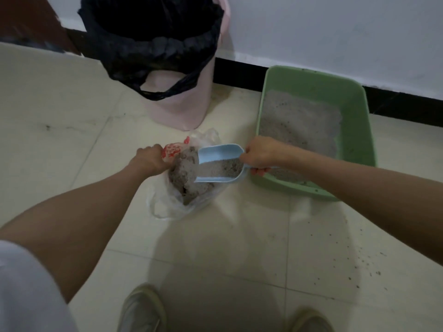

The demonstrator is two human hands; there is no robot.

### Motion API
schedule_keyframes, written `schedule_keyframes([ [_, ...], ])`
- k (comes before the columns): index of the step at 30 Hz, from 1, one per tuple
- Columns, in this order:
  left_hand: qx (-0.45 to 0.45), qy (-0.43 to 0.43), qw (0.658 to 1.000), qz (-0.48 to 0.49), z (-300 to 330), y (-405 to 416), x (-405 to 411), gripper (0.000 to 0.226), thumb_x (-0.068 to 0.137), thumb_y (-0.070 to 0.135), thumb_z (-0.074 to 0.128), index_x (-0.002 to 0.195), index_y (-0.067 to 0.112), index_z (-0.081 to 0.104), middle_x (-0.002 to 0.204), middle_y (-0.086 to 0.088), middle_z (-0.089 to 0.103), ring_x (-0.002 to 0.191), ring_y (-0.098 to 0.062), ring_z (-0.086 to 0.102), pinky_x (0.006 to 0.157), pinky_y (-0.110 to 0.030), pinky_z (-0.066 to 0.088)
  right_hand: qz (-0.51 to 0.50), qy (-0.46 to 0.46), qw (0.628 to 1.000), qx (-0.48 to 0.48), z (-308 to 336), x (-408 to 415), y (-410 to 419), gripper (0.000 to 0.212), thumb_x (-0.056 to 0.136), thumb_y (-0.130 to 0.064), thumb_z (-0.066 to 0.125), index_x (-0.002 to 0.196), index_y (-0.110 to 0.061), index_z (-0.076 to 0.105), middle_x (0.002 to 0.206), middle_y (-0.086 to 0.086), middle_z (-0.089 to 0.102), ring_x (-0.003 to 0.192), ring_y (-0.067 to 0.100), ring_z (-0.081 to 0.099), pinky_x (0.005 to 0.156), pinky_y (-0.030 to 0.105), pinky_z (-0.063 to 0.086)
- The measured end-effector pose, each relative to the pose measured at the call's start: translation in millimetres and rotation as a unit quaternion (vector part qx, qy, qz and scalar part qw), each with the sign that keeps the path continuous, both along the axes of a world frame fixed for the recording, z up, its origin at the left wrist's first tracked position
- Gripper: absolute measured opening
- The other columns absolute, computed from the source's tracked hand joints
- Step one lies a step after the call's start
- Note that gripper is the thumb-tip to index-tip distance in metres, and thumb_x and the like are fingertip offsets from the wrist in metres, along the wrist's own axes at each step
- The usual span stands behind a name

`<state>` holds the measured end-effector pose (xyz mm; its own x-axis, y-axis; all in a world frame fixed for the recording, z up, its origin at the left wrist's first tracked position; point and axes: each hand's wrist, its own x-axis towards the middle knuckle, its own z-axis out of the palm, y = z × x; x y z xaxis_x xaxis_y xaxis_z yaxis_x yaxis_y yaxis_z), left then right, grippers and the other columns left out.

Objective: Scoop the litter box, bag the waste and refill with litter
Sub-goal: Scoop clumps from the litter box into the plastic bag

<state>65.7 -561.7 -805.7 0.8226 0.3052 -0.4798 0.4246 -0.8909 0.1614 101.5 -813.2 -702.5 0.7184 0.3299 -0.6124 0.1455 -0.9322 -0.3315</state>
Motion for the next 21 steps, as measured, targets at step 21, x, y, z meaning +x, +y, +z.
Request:
schedule_keyframes([
  [21, -0.076, -0.046, 0.988, -0.124, 35, -50, 22, 0.041, 0.094, 0.04, 0.042, 0.12, 0.011, 0.054, 0.117, -0.012, 0.061, 0.099, -0.029, 0.056, 0.076, -0.031, 0.044, -0.182, -0.122, 0.976, 0.018, 22, 31, -79, 0.029, 0.098, -0.024, 0.04, 0.096, -0.002, 0.058, 0.078, 0.013, 0.065, 0.05, 0.017, 0.051, 0.05, 0.025, 0.044],
])
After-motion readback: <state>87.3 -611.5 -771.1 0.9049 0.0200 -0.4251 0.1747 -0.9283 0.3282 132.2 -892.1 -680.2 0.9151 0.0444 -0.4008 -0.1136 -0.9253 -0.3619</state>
